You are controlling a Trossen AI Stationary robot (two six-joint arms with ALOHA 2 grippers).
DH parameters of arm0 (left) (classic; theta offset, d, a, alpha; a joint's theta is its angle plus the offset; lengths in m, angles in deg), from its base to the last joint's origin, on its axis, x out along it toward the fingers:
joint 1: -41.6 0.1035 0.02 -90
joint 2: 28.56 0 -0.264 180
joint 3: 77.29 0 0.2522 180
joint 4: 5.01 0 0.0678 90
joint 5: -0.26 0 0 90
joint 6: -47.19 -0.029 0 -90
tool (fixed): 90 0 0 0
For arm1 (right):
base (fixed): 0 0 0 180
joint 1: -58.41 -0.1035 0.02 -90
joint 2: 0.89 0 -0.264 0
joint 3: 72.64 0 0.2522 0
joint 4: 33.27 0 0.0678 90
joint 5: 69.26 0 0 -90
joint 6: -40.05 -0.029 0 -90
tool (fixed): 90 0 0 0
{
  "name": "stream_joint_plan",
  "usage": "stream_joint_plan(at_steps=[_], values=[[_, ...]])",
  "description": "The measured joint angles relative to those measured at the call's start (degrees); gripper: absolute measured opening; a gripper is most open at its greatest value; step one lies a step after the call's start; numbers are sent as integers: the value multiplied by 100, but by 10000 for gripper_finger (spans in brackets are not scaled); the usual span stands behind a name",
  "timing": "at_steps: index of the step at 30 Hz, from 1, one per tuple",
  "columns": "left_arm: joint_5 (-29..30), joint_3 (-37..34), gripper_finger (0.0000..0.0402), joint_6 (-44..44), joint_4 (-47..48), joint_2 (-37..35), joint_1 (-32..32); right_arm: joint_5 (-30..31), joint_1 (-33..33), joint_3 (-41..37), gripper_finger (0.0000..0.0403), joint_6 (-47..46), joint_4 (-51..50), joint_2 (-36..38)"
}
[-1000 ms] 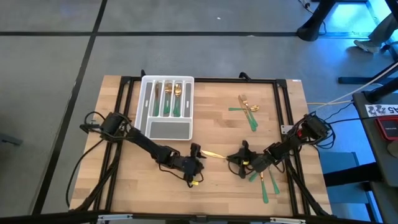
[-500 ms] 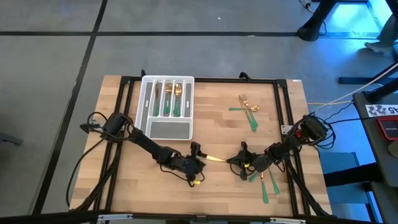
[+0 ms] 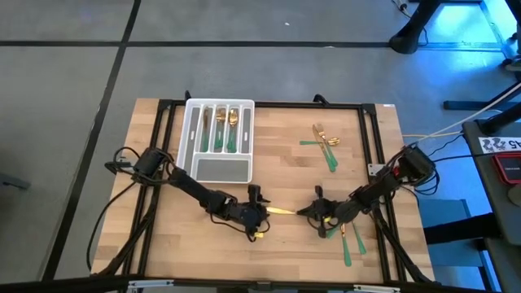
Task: Sort silverware
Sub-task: Put the green knife into the white cutlery tray
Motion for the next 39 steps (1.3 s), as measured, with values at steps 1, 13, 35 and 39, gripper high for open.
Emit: stream_joint_plan(at_steps=[1,13,35,39], values=[[-103,-1,228,116,16,-2,6,-1,1,2,1,76,5,79],[-1512,15,146,1133,222,-23,291,6,-500,19,0,893,20,796],[-1284,22,4,1476,148,-50,8,-438,97,837,200,78,-3553,960],[-987,39,3,1320,187,-186,-157,-542,296,835,204,63,-3839,960]])
